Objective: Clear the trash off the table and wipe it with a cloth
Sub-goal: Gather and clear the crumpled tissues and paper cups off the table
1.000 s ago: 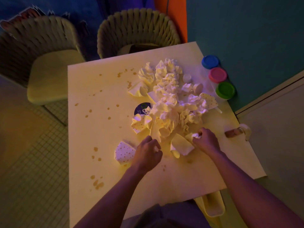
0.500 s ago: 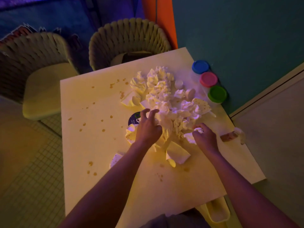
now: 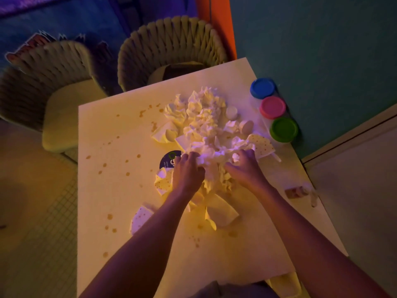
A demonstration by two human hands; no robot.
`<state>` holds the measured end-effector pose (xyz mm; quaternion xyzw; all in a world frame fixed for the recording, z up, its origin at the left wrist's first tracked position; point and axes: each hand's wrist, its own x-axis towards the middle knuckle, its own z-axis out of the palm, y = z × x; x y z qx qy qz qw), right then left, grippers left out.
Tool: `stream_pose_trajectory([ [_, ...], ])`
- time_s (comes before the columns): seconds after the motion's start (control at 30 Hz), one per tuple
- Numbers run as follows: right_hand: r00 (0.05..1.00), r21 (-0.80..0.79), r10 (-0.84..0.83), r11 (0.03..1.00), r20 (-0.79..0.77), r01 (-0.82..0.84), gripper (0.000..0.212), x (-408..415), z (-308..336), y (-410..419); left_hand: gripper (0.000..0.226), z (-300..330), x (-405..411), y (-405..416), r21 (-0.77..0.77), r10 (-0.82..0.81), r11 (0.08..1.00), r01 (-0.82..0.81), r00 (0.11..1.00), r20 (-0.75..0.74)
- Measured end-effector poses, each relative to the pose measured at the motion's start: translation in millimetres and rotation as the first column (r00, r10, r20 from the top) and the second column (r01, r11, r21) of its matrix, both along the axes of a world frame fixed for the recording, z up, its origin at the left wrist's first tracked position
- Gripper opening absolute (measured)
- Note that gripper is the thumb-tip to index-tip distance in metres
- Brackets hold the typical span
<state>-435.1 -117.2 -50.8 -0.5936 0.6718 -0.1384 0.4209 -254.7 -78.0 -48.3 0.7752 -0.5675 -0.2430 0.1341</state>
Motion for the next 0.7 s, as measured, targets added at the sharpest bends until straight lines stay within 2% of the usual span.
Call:
stream_pose_trajectory([
  [0.1,0.989,-0.097,0.119,0.987,-0.083,-0.127,0.060,9.0,-0.3,-6.8,0.043,7.7,-3.3,2.0,-0.074,0.023,0.997,-0.024,1.000,-0.011],
  [0.2,0.954,-0.078,0.265,0.958,-0.140,-0.277,0.073,15.5,-4.4,-13.5,0.053,12.4,-4.9,7.4,-0.136,-0.005,0.991,-0.005,0.998,-0.070],
  [0.3,0.894,-0.050,0.377,0.916,-0.242,-0.399,0.069,18.5,-9.1,-19.5,0.043,12.6,-1.3,9.6,-0.164,-0.013,0.986,-0.009,0.991,-0.135],
  [0.47,0.901,-0.056,0.317,0.936,-0.295,-0.347,0.044,17.7,-16.9,-26.5,0.026,23.4,9.1,4.3,-0.206,0.187,0.950,-0.233,0.957,-0.219],
  [0.6,0.965,-0.146,0.207,0.962,-0.158,-0.230,0.039,15.2,-14.6,-27.6,0.047,24.9,25.3,-3.4,-0.120,0.276,0.943,-0.309,0.933,-0.231],
  [0.67,0.987,-0.185,0.140,0.971,-0.077,-0.152,0.046,14.6,-11.8,-27.8,0.046,24.5,27.6,-10.1,-0.083,0.274,0.952,-0.293,0.944,-0.185],
  [0.7,0.993,-0.197,0.104,0.974,-0.050,-0.111,0.047,14.6,-9.8,-28.6,0.038,24.3,26.9,-14.1,-0.073,0.265,0.958,-0.279,0.951,-0.158],
])
